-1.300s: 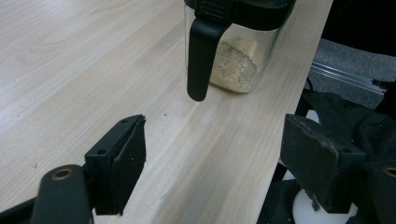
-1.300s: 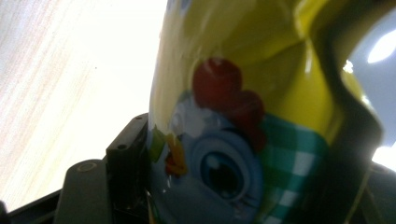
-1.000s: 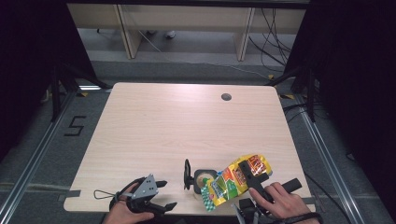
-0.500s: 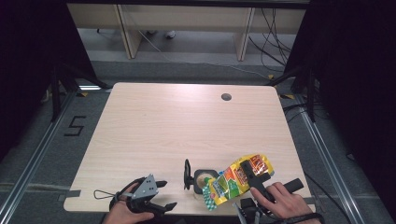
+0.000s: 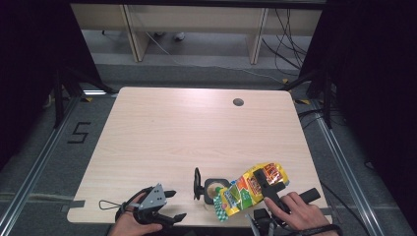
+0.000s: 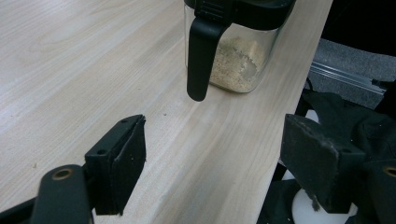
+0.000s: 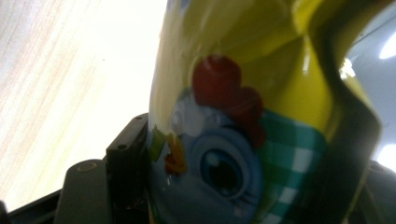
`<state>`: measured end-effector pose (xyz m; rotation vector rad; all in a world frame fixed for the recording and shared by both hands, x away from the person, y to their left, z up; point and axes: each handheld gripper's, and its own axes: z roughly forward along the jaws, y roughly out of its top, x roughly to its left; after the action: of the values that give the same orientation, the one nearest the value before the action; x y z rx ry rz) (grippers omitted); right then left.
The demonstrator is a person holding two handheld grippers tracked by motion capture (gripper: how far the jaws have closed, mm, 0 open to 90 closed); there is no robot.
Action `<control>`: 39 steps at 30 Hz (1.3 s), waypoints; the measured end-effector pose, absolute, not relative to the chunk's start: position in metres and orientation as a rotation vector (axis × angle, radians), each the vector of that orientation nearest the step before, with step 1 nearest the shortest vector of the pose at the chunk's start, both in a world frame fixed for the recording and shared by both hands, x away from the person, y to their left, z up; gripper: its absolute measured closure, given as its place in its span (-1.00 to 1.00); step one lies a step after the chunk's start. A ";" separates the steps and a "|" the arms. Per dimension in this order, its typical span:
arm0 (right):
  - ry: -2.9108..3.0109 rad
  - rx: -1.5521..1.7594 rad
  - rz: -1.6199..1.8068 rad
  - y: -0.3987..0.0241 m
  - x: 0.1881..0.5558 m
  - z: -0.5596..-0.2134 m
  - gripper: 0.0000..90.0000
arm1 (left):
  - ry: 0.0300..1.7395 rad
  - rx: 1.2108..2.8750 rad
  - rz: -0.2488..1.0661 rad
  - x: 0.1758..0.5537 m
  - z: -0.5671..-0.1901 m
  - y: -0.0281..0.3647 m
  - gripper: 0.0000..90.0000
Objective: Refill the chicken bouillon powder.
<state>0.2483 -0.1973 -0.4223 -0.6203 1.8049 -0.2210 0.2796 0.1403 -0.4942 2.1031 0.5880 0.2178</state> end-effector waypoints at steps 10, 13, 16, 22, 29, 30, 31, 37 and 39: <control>1.802 -0.624 -0.224 -0.199 0.248 -0.420 -0.31 | 0.588 2.104 0.219 0.280 -0.494 0.140 -0.51; 1.809 -0.622 -0.222 -0.198 0.248 -0.420 -0.31 | 0.593 2.110 0.225 0.279 -0.493 0.141 -0.51; 1.803 -0.624 -0.222 -0.199 0.248 -0.421 -0.31 | 0.593 2.118 0.224 0.279 -0.493 0.141 -0.51; 1.811 -0.620 -0.222 -0.199 0.248 -0.421 -0.31 | 0.591 2.115 0.220 0.279 -0.493 0.141 -0.51; 1.829 -0.584 -0.220 -0.199 0.246 -0.424 -0.30 | 0.591 2.111 0.224 0.279 -0.493 0.141 -0.51; 1.825 -0.609 -0.216 -0.197 0.247 -0.423 -0.30 | 0.592 2.113 0.222 0.279 -0.493 0.141 -0.51; 1.817 -0.627 -0.200 -0.197 0.248 -0.423 -0.30 | 0.588 2.109 0.219 0.279 -0.494 0.141 -0.51; 1.829 -0.612 -0.207 -0.196 0.246 -0.424 -0.30 | 0.593 2.108 0.218 0.278 -0.493 0.140 -0.51; 1.812 -0.627 -0.194 -0.196 0.247 -0.423 -0.30 | 0.593 2.108 0.218 0.279 -0.493 0.140 -0.51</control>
<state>0.2466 -0.1962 -0.4232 -0.6274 1.8121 -0.1939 0.2786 0.1405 -0.4933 2.1080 0.5928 0.2180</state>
